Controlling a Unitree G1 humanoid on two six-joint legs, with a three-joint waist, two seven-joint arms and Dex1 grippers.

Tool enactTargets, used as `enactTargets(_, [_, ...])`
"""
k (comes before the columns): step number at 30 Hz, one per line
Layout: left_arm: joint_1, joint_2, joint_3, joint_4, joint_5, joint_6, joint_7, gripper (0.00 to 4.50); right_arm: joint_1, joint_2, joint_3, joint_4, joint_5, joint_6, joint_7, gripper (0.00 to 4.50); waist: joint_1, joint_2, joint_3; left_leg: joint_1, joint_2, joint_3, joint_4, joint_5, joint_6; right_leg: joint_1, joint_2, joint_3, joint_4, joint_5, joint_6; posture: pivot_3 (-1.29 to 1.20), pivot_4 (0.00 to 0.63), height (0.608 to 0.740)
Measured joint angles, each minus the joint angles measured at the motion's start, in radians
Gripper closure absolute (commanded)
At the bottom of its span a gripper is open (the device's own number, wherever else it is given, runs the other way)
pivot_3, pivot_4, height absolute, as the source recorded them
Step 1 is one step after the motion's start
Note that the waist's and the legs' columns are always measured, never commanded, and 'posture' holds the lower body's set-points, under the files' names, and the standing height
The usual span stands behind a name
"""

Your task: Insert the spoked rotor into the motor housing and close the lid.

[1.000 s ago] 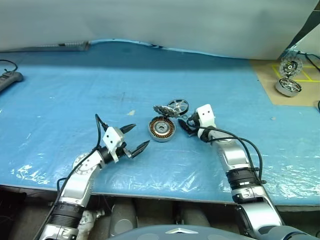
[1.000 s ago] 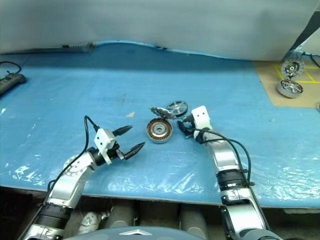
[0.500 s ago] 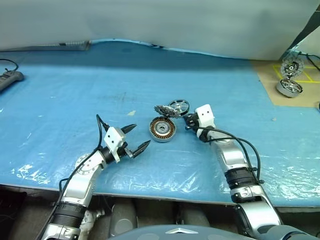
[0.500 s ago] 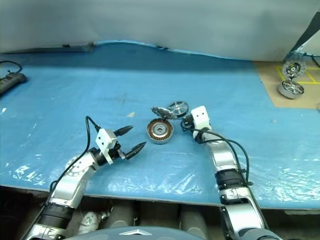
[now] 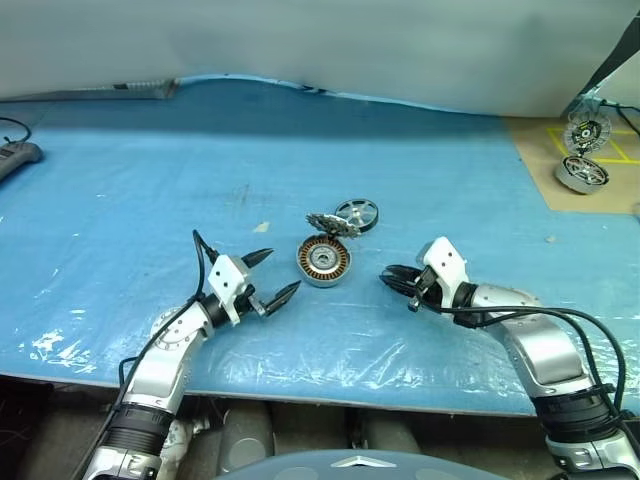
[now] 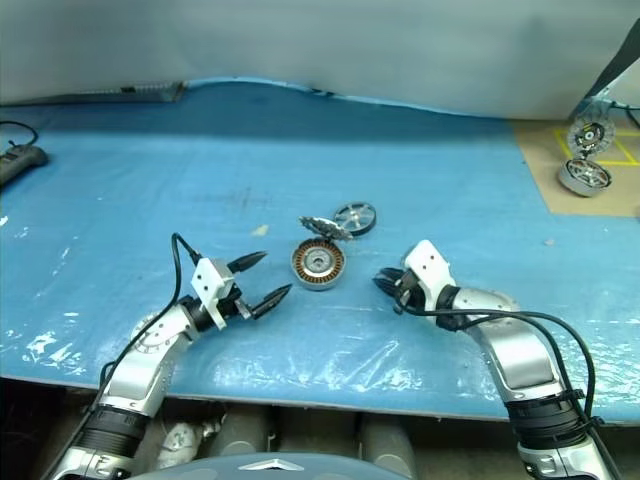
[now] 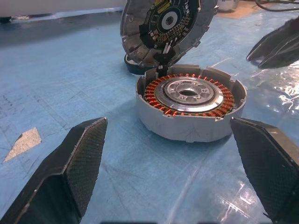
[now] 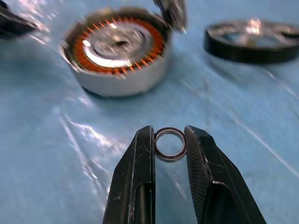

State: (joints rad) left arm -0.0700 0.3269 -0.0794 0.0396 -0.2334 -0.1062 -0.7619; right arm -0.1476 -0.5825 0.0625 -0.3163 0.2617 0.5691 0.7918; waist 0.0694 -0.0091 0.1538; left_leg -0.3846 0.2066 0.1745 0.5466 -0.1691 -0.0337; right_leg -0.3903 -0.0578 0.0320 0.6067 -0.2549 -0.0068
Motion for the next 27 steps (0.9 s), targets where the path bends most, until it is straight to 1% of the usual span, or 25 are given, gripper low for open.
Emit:
enactTargets(3, [-0.009,-0.001,0.0,0.023,0.004,-0.003,0.001,0.0,-0.046,0.027,0.024,-0.028,0.017,0.031,-0.006,3.94,0.001,0.0,0.0,0.0,0.0,0.0,0.0,0.0,0.0,0.0,0.0,0.0,0.0,0.0,0.0,0.0,0.15,0.74])
enactTargets(8, [-0.019,0.002,0.0,0.049,0.01,-0.003,-0.002,0.0,-0.103,0.142,0.113,-0.022,0.017,0.073,-0.061,3.94,0.001,0.0,0.0,-0.002,0.0,0.0,0.0,0.0,-0.001,-0.001,0.0,-0.001,0.0,0.0,0.0,0.0,0.15,0.74])
enactTargets(13, [-0.019,0.006,-0.006,0.054,0.014,0.004,-0.015,0.0,-0.144,0.247,0.179,0.064,-0.021,0.058,-0.129,3.94,0.0,0.0,0.0,-0.002,0.0,0.001,0.0,0.0,-0.001,-0.001,0.0,-0.002,0.001,0.0,0.0,0.0,0.15,0.74])
enactTargets(16, [-0.019,0.004,-0.009,0.055,0.014,0.01,-0.015,0.0,-0.178,0.29,0.186,0.112,-0.037,0.041,-0.16,3.94,0.001,0.0,0.0,-0.002,0.0,0.001,0.0,0.0,-0.001,-0.001,-0.001,-0.002,0.001,0.0,0.0,0.0,0.15,0.74])
enactTargets(21, [-0.019,0.004,-0.012,0.054,0.014,0.013,-0.016,0.0,-0.209,0.304,0.186,0.173,-0.06,0.007,-0.173,3.94,0.001,0.0,0.0,-0.002,-0.001,0.001,0.0,0.0,-0.001,0.0,-0.001,-0.002,0.001,0.0,0.0,0.0,0.15,0.74])
enactTargets(27, [-0.019,0.004,-0.013,0.053,0.014,0.027,-0.019,0.0,-0.205,0.281,0.185,0.205,-0.067,-0.006,-0.159,3.94,0.001,0.0,0.0,-0.002,-0.001,0.001,0.001,0.0,-0.001,0.0,0.0,-0.002,0.002,0.0,0.0,0.0,0.15,0.74])
